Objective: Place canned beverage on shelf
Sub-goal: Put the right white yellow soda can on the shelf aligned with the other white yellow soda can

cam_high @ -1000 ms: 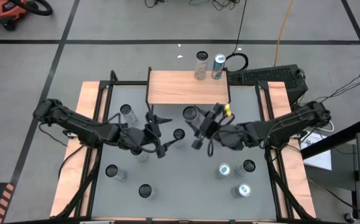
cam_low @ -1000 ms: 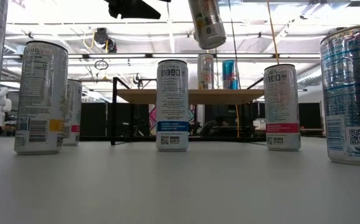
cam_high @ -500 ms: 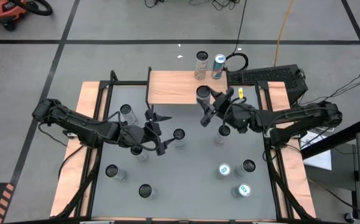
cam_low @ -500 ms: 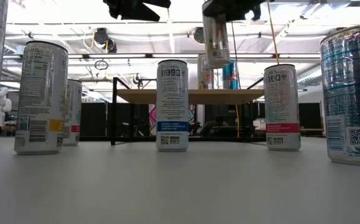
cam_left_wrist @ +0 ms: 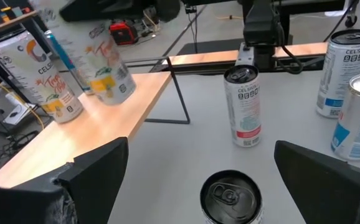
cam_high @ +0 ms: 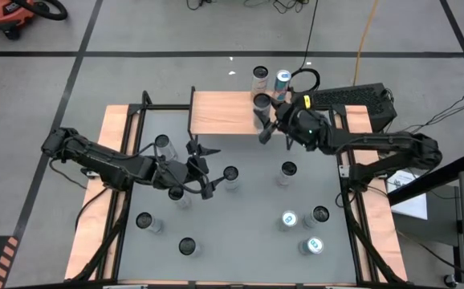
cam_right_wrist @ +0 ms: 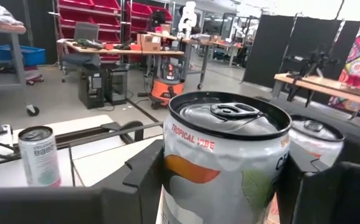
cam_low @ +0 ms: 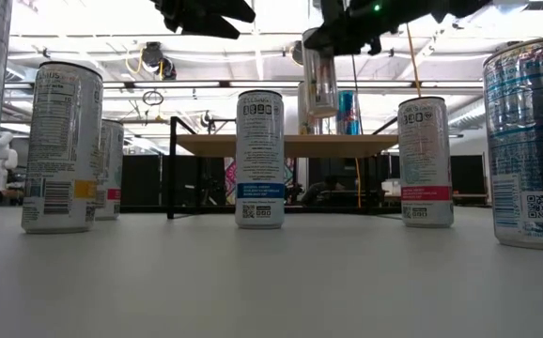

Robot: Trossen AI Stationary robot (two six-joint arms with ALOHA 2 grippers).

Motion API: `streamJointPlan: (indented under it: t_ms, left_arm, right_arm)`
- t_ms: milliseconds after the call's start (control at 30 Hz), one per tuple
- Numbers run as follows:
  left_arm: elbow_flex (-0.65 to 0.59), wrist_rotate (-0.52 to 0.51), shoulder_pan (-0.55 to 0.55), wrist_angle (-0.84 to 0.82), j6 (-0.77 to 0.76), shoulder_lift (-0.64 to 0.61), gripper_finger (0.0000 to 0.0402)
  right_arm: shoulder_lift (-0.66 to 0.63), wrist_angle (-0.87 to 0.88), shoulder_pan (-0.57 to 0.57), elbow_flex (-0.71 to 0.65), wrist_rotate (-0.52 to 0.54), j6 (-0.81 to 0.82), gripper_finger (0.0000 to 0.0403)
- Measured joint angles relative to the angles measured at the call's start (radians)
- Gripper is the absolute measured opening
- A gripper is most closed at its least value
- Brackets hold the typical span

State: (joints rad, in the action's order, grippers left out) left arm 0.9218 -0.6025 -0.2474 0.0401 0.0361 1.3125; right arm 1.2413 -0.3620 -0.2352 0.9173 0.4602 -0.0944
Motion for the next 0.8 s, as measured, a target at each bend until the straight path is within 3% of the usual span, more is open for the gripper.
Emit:
streamJointPlan:
  t_ms: [100,800]
  left_arm:
    - [0.0,0.0,0.0,-0.004,-0.003,0.0,0.0397]
    - [0.0,0.0,-0.001,-0.036,-0.004,0.001,0.0397]
  right_arm:
    - [0.018,-0.016,-0.039,0.0,-0.046,0.013,0.0171]
    - [0.118,-0.094,-0.149,0.0,-0.076,0.03,0.0171]
